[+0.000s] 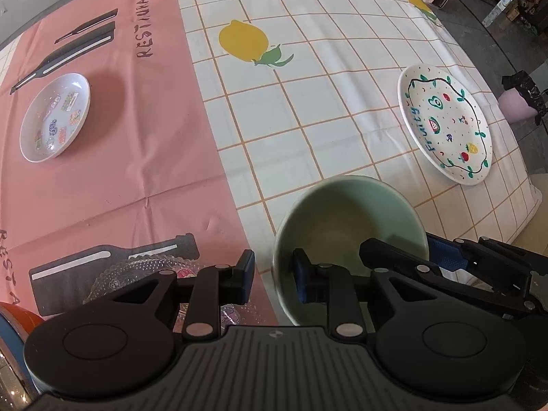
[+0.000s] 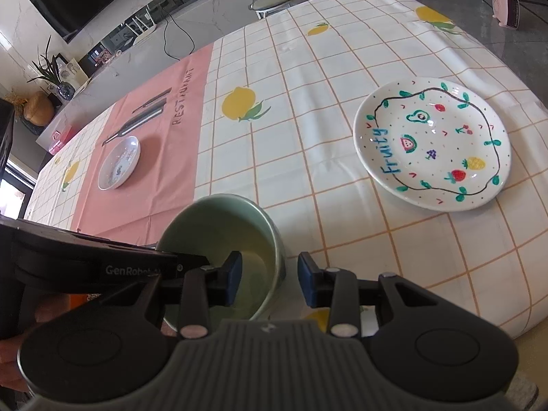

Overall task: Organize plates and bowls
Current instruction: 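Lift the pale green bowl with the left gripper toward the steel bowl stack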

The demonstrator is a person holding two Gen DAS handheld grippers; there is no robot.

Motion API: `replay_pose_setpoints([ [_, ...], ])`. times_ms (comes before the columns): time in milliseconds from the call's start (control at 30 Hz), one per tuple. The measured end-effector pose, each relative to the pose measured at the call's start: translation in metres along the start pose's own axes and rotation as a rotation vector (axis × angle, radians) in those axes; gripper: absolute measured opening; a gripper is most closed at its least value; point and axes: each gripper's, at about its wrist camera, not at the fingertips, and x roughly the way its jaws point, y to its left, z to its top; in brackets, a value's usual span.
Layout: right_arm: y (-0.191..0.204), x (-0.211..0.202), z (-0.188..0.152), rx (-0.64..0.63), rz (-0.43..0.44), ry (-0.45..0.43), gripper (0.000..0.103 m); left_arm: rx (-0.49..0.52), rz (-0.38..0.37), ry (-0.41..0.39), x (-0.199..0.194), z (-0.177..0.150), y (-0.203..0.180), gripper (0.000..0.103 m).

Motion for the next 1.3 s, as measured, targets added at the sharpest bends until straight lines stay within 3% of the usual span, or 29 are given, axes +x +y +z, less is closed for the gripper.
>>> replay_pose_setpoints([
  [200, 0.004, 0.007, 0.0, -0.022, -0.046, 0.021, 0.024, -0.011, -0.011, 0.012, 0.003, 0.001, -0.002, 0.029],
  [300, 0.002, 0.009, 0.0, -0.011, -0.052, 0.025, 0.024, 0.008, -0.018, 0.016, 0.003, 0.0, -0.005, 0.021],
  [400, 0.003, 0.01, 0.0, -0.021, -0.041, 0.03, 0.016, -0.01, -0.014, 0.019, 0.004, 0.0, -0.006, 0.02],
  [533, 0.004, 0.008, -0.001, -0.028, -0.054, 0.027, 0.017, 0.026, -0.002, 0.001, 0.002, -0.002, -0.011, 0.018],
  [633, 0.0, 0.006, 0.0, -0.004, -0.046, 0.015, 0.017, 0.017, -0.005, 0.023, 0.0, -0.002, -0.014, 0.018],
  [833, -0.002, -0.006, -0.001, 0.017, -0.011, -0.027, 0.017, 0.002, 0.022, -0.008, -0.013, -0.001, -0.017, 0.018],
  [1067, -0.005, -0.019, -0.001, 0.059, 0.007, -0.067, 0.017, -0.024, 0.007, -0.011, -0.03, -0.006, -0.02, 0.015],
  [1300, -0.002, -0.042, -0.003, 0.045, 0.045, -0.113, 0.013, -0.064, -0.014, -0.065, -0.062, -0.011, -0.014, 0.012],
])
